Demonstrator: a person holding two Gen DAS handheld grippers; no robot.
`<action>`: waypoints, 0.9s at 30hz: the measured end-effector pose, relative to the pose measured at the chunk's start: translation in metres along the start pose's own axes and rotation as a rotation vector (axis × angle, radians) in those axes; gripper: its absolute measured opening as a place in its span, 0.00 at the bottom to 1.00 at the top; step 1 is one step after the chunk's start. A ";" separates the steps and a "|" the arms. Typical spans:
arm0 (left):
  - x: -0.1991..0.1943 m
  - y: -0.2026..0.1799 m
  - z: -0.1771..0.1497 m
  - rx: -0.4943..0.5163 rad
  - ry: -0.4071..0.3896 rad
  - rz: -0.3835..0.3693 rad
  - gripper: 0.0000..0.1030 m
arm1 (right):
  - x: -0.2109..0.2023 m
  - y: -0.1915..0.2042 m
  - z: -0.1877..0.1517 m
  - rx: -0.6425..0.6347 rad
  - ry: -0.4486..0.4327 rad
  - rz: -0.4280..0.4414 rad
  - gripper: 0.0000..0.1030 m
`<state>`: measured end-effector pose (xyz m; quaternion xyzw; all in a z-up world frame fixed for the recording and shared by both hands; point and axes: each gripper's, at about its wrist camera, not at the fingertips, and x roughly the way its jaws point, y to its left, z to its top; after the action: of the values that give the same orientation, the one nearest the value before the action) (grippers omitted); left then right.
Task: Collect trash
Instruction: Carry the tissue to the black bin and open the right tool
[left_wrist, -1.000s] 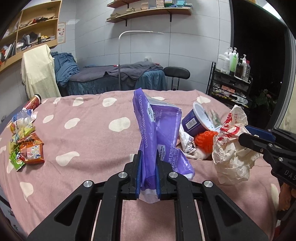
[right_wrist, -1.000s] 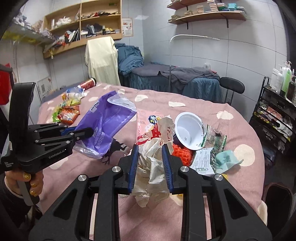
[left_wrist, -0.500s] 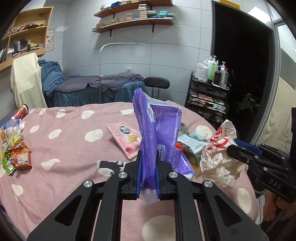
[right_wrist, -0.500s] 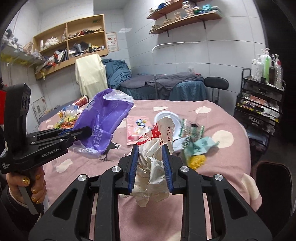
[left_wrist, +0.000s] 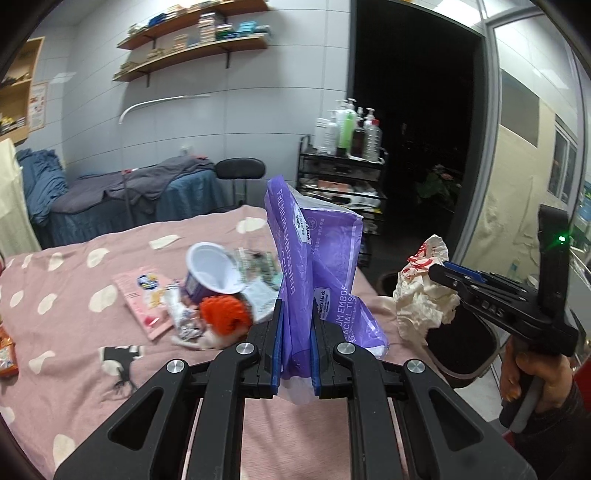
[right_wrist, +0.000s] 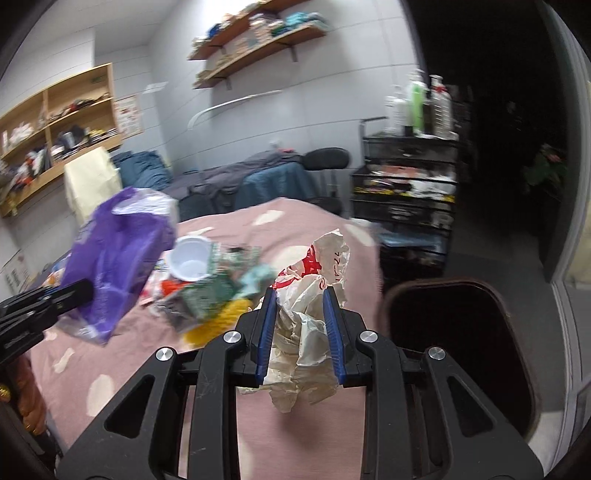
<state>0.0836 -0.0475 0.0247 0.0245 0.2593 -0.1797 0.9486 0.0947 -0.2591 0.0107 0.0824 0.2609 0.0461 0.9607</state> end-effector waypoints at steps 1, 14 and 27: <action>0.003 -0.006 0.000 0.012 0.004 -0.011 0.12 | 0.003 -0.013 -0.001 0.015 0.007 -0.042 0.26; 0.033 -0.052 -0.001 0.081 0.070 -0.114 0.12 | 0.049 -0.099 -0.028 0.134 0.153 -0.269 0.26; 0.056 -0.077 0.001 0.110 0.122 -0.168 0.12 | 0.076 -0.131 -0.051 0.189 0.254 -0.331 0.61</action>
<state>0.1016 -0.1383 0.0017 0.0653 0.3074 -0.2706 0.9100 0.1405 -0.3711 -0.0942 0.1216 0.3930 -0.1270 0.9026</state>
